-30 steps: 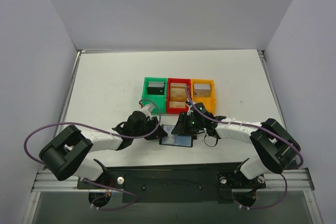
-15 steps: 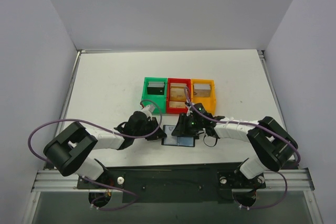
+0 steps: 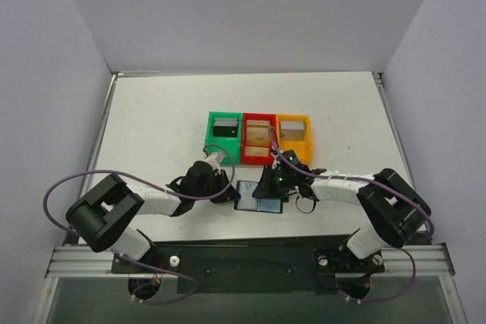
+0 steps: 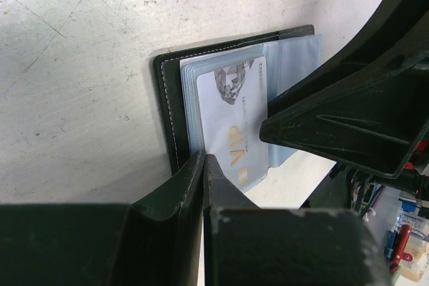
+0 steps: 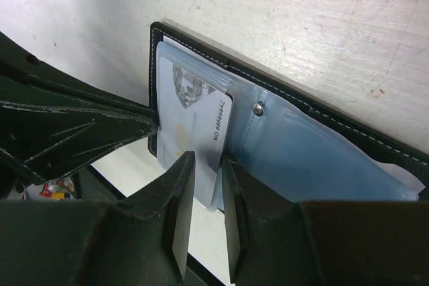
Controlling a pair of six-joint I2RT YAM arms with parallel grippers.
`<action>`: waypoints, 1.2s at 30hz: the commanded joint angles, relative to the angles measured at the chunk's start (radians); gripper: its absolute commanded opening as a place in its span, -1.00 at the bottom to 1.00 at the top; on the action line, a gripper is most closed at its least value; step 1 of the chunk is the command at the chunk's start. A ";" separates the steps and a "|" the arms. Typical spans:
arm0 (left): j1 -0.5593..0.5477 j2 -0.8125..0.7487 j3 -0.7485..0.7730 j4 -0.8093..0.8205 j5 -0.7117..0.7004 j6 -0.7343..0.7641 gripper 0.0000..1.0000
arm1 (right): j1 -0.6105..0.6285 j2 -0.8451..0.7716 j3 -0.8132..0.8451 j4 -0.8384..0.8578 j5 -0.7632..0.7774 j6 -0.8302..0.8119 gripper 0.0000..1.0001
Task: Take the credit cards out of the card holder
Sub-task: Remove the credit card from the card holder.
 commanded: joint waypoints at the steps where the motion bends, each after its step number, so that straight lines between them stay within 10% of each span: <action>1: 0.002 0.028 -0.004 0.015 -0.002 0.004 -0.79 | -0.001 -0.013 -0.010 0.039 -0.021 0.006 -0.65; 36: 0.004 0.058 -0.005 -0.008 -0.014 -0.006 -1.00 | -0.035 -0.059 -0.068 0.043 -0.025 -0.002 -0.80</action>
